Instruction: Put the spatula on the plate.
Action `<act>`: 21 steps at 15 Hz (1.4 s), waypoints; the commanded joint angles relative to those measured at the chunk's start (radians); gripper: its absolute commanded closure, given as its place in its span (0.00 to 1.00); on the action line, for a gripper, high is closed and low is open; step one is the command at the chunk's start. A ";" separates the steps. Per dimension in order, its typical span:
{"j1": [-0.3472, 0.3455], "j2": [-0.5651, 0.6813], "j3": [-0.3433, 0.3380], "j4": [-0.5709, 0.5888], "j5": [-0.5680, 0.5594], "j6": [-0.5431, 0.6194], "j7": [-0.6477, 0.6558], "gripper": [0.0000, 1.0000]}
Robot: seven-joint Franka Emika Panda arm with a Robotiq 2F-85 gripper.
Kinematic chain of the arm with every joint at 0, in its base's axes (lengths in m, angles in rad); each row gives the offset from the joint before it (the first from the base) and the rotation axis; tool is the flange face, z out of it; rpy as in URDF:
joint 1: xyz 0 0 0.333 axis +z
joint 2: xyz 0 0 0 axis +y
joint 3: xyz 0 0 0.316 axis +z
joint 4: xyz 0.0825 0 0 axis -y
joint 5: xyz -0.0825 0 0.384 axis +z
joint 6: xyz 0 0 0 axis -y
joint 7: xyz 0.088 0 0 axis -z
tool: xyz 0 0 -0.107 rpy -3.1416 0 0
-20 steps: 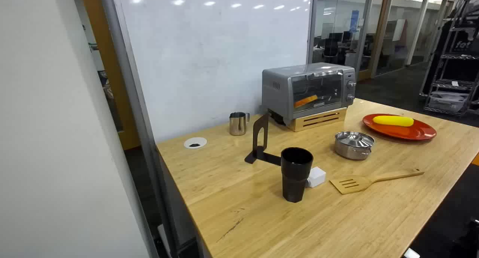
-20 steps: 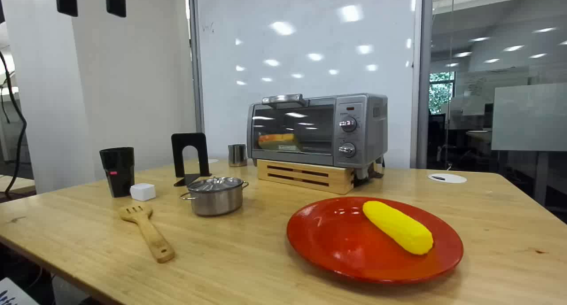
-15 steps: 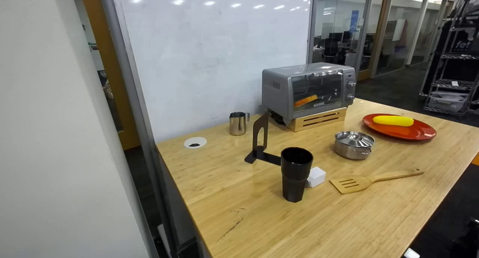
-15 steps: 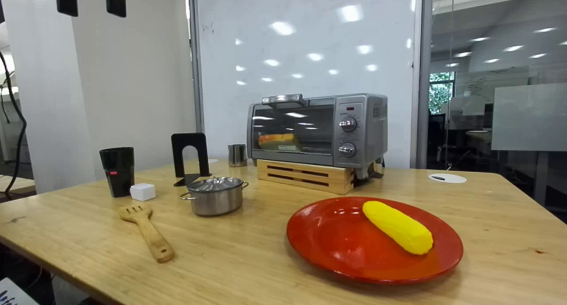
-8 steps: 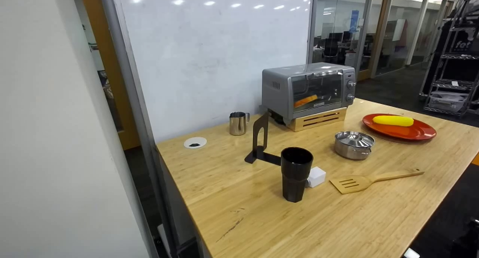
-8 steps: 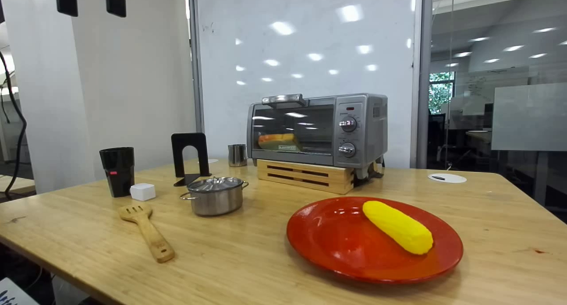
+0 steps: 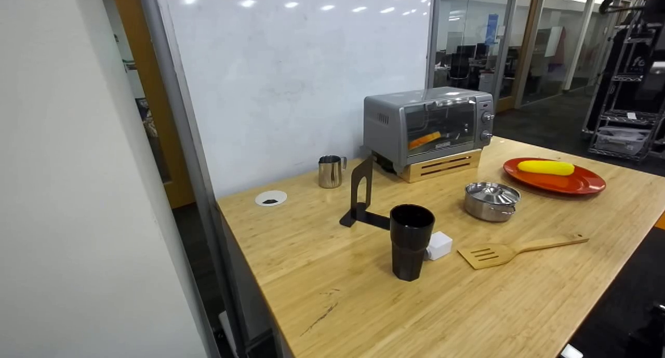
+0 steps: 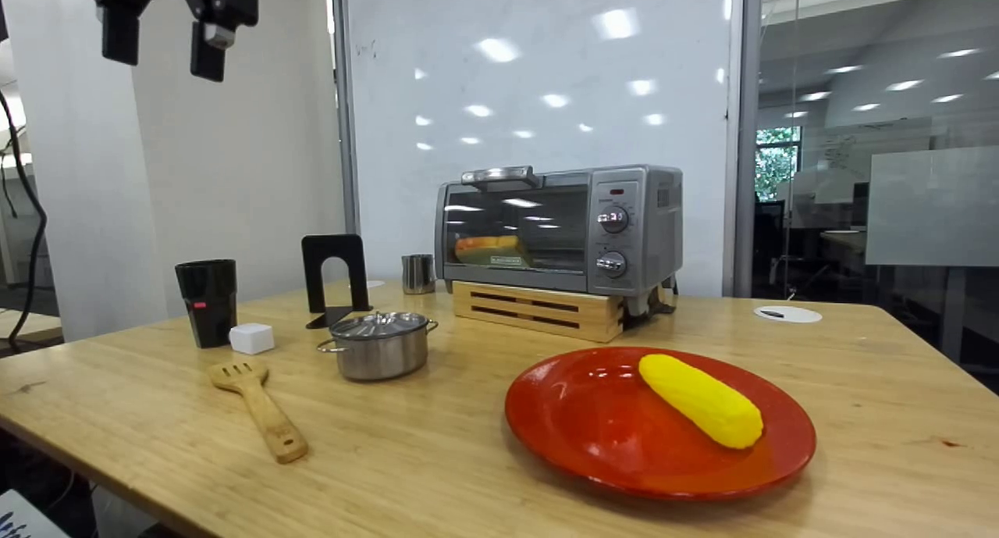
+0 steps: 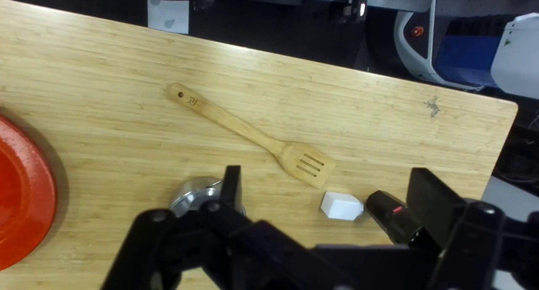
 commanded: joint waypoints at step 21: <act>-0.023 0.411 0.049 -0.376 -0.100 0.840 -0.473 0.00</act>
